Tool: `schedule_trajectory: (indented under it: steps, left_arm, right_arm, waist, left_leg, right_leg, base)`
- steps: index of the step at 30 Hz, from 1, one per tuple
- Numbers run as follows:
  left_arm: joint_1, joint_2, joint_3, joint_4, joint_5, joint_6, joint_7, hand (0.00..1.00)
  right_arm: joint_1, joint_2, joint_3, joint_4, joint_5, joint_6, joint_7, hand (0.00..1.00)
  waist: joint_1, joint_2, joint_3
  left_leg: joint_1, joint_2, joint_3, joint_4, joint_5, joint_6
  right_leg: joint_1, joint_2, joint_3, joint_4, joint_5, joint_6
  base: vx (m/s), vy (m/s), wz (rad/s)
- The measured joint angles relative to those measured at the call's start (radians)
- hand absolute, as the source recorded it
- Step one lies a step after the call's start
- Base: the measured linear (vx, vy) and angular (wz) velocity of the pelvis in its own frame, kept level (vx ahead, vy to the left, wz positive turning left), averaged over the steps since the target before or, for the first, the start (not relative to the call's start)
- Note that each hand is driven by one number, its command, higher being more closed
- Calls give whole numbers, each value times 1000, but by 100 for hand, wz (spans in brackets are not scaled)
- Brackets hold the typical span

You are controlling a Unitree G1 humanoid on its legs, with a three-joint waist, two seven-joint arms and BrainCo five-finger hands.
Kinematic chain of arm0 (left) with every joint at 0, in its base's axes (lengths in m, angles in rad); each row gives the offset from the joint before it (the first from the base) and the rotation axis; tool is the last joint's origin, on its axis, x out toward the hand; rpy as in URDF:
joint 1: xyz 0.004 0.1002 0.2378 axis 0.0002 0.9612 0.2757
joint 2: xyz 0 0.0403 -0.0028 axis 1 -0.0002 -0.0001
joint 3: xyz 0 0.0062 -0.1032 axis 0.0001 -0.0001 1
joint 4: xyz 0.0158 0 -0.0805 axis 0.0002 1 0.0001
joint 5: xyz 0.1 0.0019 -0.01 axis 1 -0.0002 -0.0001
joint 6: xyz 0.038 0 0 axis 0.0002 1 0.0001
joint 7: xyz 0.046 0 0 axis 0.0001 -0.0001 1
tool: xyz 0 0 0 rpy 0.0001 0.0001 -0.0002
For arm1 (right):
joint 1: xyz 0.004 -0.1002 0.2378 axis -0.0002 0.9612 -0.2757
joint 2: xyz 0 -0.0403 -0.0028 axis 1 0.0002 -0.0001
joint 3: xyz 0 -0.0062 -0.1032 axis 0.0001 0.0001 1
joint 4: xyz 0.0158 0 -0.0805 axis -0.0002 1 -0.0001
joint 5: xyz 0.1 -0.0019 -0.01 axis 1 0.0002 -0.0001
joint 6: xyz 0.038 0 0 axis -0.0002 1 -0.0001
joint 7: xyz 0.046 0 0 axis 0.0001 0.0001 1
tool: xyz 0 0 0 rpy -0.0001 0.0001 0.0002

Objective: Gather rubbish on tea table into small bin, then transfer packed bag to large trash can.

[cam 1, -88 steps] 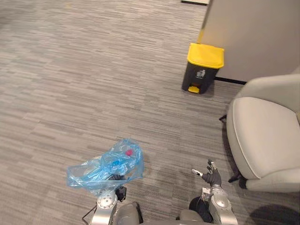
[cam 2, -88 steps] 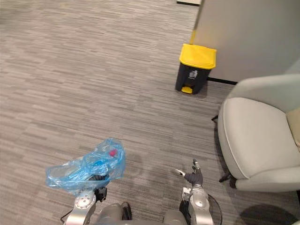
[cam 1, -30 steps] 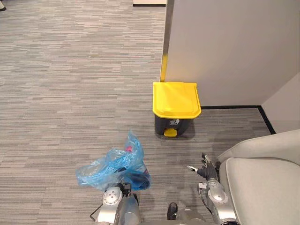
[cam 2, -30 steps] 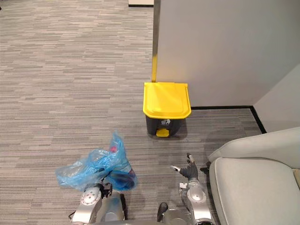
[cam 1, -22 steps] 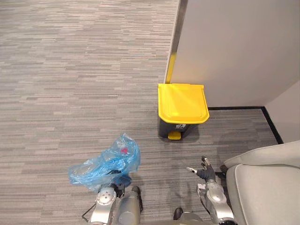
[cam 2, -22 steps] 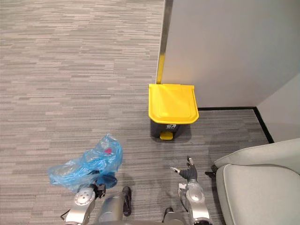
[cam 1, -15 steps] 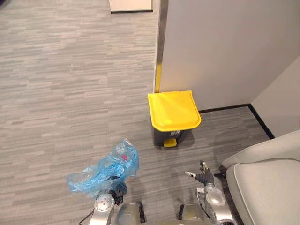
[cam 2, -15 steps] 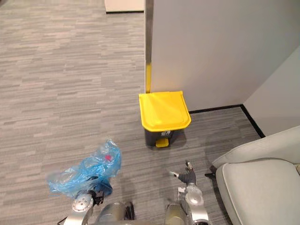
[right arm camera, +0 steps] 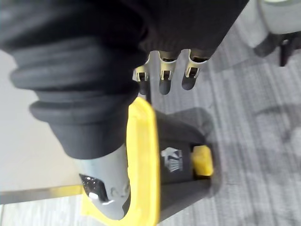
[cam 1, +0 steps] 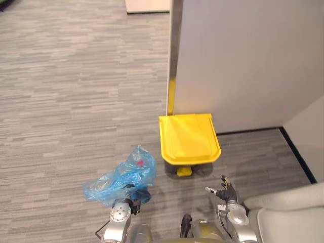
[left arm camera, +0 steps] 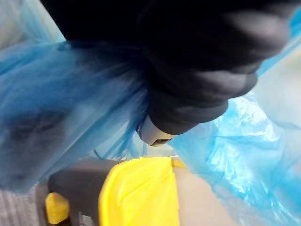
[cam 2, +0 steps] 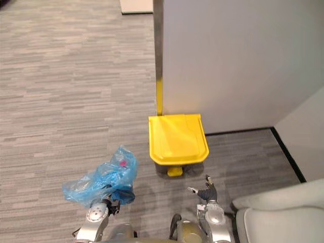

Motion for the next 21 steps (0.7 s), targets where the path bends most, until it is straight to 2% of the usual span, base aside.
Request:
schedule_trajectory:
  steps: [2, 3, 4, 5, 6, 9, 13, 16, 21]
  left_arm:
    - [-9, 1, 0, -8, 0, 0, -2, 100]
    - [-19, 1, 0, -7, 0, -1, -2, 100]
    - [-24, 1, 0, -4, 0, -1, -2, 100]
    - [-32, 3, -1, 7, 0, 0, -4, 100]
    - [-42, 7, -4, 21, 0, 0, -6, 100]
    - [-45, 32, -4, 46, -1, 1, -13, 100]
    - [-2, 38, -3, 48, 0, 1, -14, 100]
    - [4, 45, -2, 92, 0, 2, -16, 100]
    - [18, 47, -2, 112, 0, 2, -16, 100]
  right_arm:
    - [-11, 2, -12, -6, 2, -3, -1, 0]
    - [-16, 3, -15, -4, 8, -3, -2, 0]
    - [-16, 2, -15, -4, 9, -3, -2, 0]
    - [-17, 1, -38, 3, 9, -1, -2, 0]
    - [-12, 19, -49, 6, 10, 0, -3, 0]
    - [-12, 23, -53, 48, 10, 0, -3, 0]
    - [-20, 23, -53, 75, 9, -1, -1, 0]
    - [-24, 19, -54, 107, 9, -1, 0, 0]
    - [-17, 5, -52, 136, 9, 4, 1, 0]
  waist:
    - [0, -2, 0]
    - [3, 6, -4]
    - [3, 10, -4]
    - [0, 16, -7]
    - [2, -4, -12]
    - [13, -16, -12]
    - [16, -11, -14]
    - [15, -12, -20]
    - [-1, -12, -22]
  left_leg:
    - [-61, 24, 35, -23, -34, 53]
    - [-69, 24, 52, -164, -33, 61]
    - [-68, 23, 58, -249, -12, 56]
    - [-54, 17, 60, -369, 29, 45]
    - [-41, -6, 64, -401, 31, 46]
    - [-16, -41, 73, -420, 31, 46]
    - [39, -61, 98, -484, 37, 56]
    - [54, -72, 115, -553, 65, 55]
    - [75, -84, 121, -630, 110, 52]
  right_leg:
    - [13, -3, 2, -26, 1, 2]
    - [15, -7, 5, -31, 7, 12]
    - [14, -7, 3, -32, 9, 15]
    - [15, -2, 8, -34, 6, 42]
    - [15, -10, 20, -52, 13, 60]
    - [51, -35, 44, -118, 41, 92]
    - [63, -40, 80, -149, 63, 95]
    - [38, -36, 104, -153, 78, 87]
    - [13, -34, 122, -153, 93, 82]
  base:
    - [167, 67, -9]
    - [100, 86, -5]
    - [153, 190, 0]
    - [126, 163, 9]
    - [142, 189, 7]
    - [72, 125, -10]
    - [-7, 47, -24]
    - [-59, -29, -23]
    - [-69, -42, -10]
